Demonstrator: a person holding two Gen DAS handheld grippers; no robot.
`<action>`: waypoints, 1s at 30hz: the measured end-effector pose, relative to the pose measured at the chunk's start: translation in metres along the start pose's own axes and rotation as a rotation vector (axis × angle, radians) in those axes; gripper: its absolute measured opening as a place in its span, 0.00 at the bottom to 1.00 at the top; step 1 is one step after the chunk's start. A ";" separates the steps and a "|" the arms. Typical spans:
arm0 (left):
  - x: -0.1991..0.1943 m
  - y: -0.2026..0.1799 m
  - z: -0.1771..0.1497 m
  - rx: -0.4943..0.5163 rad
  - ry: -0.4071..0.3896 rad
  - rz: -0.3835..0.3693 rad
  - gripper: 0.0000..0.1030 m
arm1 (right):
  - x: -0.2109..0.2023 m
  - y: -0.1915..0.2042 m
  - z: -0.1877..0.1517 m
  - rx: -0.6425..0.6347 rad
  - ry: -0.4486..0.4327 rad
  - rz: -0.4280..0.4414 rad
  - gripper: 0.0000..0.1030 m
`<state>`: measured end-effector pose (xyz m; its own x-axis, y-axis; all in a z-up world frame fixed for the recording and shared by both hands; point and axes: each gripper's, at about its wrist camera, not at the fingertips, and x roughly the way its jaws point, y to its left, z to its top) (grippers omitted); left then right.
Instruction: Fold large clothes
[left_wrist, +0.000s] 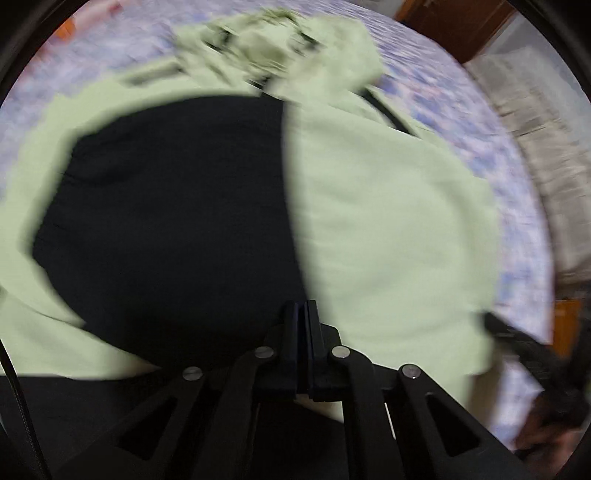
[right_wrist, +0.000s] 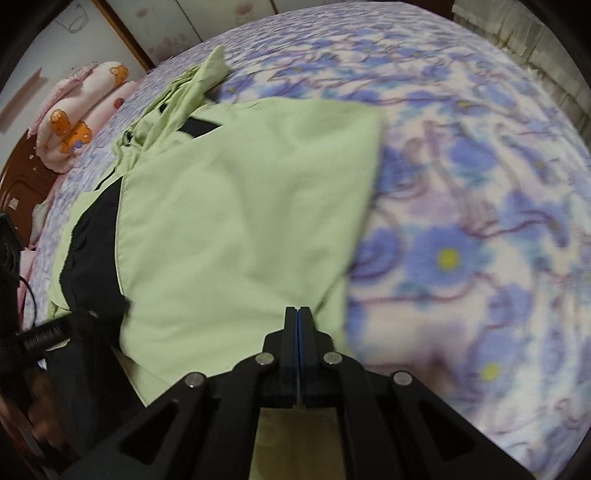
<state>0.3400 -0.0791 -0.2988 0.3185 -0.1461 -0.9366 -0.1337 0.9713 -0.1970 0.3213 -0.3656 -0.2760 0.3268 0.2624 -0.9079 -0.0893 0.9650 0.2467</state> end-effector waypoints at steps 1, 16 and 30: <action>-0.002 0.008 0.001 0.000 -0.006 0.019 0.03 | -0.002 -0.006 -0.001 0.017 0.001 0.003 0.00; -0.015 0.122 0.014 -0.076 -0.092 0.267 0.02 | -0.018 -0.006 -0.006 0.059 -0.026 -0.014 0.00; -0.050 0.090 0.038 -0.079 -0.141 0.093 0.06 | -0.041 0.048 0.024 -0.047 -0.154 0.049 0.00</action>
<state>0.3479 0.0224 -0.2583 0.4293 -0.0228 -0.9029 -0.2402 0.9608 -0.1384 0.3264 -0.3301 -0.2189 0.4611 0.3095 -0.8316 -0.1513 0.9509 0.2701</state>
